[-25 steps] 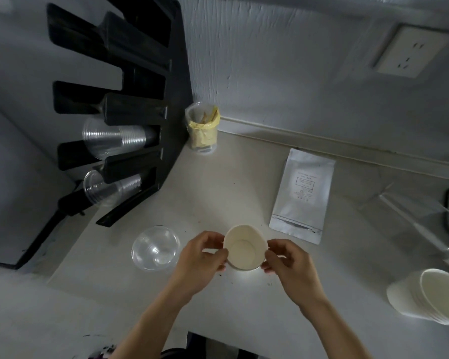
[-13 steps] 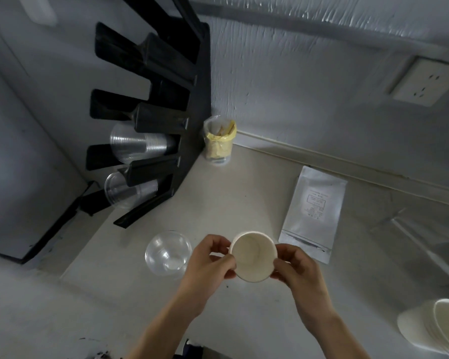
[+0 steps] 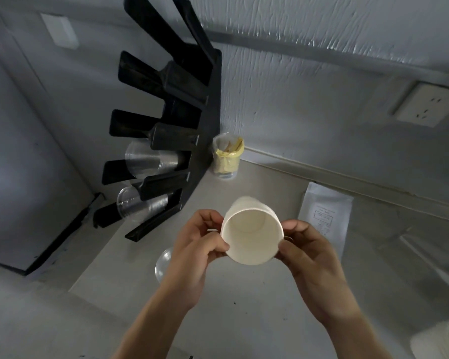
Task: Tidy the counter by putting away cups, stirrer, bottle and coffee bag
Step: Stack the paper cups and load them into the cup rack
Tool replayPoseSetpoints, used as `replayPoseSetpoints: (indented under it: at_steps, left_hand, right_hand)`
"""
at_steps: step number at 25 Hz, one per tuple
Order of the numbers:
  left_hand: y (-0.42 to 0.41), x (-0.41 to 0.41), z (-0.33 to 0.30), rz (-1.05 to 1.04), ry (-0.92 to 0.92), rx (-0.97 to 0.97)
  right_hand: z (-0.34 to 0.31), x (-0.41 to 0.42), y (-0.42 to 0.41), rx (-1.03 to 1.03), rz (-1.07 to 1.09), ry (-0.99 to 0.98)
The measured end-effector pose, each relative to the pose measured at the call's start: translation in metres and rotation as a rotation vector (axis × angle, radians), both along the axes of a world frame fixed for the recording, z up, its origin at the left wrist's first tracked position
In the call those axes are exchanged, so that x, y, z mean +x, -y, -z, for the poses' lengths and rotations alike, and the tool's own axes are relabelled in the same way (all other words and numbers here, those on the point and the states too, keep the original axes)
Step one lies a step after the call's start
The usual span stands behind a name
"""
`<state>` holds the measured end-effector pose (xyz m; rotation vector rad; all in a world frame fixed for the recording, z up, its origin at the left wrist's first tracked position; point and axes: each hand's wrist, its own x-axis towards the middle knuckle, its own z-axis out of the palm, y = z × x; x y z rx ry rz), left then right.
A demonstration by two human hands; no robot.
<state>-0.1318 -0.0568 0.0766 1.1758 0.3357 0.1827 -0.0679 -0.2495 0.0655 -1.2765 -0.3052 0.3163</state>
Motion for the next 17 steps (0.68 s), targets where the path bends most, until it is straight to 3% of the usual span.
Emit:
replayPoseSetpoints:
  at_steps: [17]
  left_hand:
    - [0.121,0.055,-0.001,0.443,0.099,0.043]
  right_hand:
    - [-0.017,-0.036,0.132,0.101,0.452,0.019]
